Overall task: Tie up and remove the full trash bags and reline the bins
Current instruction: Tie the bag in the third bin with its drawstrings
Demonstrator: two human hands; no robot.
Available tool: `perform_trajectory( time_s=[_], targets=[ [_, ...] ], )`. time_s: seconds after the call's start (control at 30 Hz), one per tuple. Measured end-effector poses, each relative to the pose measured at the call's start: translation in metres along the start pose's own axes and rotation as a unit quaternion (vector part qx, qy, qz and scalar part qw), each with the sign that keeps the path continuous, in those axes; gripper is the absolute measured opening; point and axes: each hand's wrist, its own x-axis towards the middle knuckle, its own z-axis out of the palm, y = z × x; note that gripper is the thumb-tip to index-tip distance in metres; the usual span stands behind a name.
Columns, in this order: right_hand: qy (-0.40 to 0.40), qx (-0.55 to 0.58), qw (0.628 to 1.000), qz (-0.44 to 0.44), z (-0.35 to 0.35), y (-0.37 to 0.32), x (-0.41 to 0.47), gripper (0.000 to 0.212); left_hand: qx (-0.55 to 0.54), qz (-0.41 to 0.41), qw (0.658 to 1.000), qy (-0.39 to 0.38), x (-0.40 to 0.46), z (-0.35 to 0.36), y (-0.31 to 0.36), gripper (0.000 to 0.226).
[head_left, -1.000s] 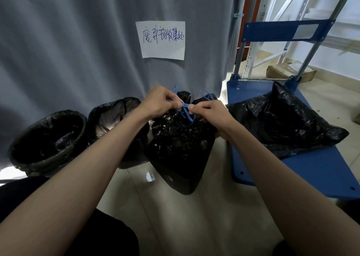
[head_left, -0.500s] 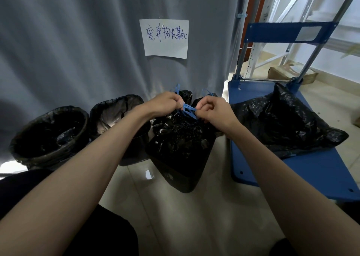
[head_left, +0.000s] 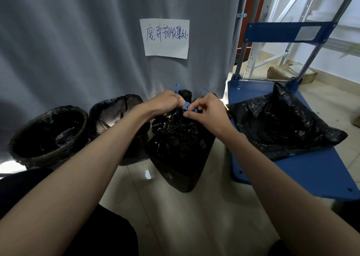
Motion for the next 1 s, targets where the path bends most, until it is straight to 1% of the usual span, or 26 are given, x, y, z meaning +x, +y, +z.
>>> perform_trajectory(
  time_s=[0.07, 0.13, 0.27, 0.33, 0.43, 0.53, 0.63, 0.7, 0.77, 0.9, 0.97, 1.0],
  targets=[
    [-0.005, 0.023, 1.0, 0.007, -0.001, -0.001, 0.001, 0.007, 0.009, 0.005, 1.0, 0.002, 0.0, -0.001, 0.0, 0.018],
    [-0.026, 0.07, 0.997, 0.027, -0.005, -0.003, 0.003, 0.01, 0.033, 0.019, 0.999, 0.009, 0.001, -0.003, -0.002, 0.016],
    [-0.028, 0.157, 0.984, 0.077, -0.014, -0.002, 0.004, 0.022, 0.058, 0.073, 0.994, 0.054, 0.003, -0.008, -0.008, 0.019],
    [-0.04, 0.161, 0.983, 0.075, -0.018, -0.001, 0.001, 0.027, 0.068, 0.081, 0.991, 0.076, 0.003, -0.009, -0.014, 0.02],
    [-0.105, 0.126, 0.984, 0.068, -0.026, 0.002, -0.005, 0.024, 0.081, 0.087, 0.988, 0.103, 0.004, -0.009, -0.025, 0.016],
    [-0.211, 0.05, 0.974, 0.07, -0.034, 0.004, -0.011, 0.021, 0.101, 0.087, 0.983, 0.124, 0.004, -0.007, -0.036, 0.014],
    [-0.325, -0.026, 0.942, 0.085, -0.04, 0.01, -0.019, 0.019, 0.155, 0.066, 0.97, 0.175, 0.007, -0.003, -0.049, 0.025],
    [-0.38, -0.065, 0.918, 0.09, -0.041, 0.018, -0.025, 0.02, 0.191, 0.043, 0.959, 0.203, 0.007, -0.003, -0.056, 0.031],
    [-0.412, -0.093, 0.902, 0.091, -0.042, 0.027, -0.032, 0.017, 0.215, 0.023, 0.952, 0.214, 0.006, -0.002, -0.062, 0.032],
    [-0.442, -0.102, 0.885, 0.104, -0.048, 0.04, -0.042, 0.015, 0.255, -0.002, 0.939, 0.23, 0.006, 0.0, -0.076, 0.033],
    [-0.436, -0.106, 0.885, 0.124, -0.053, 0.045, -0.043, 0.018, 0.241, -0.022, 0.94, 0.242, 0.007, -0.002, -0.084, 0.034],
    [-0.418, -0.11, 0.892, 0.132, -0.055, 0.046, -0.043, 0.017, 0.215, -0.033, 0.946, 0.241, 0.009, -0.002, -0.088, 0.035]
  ],
)
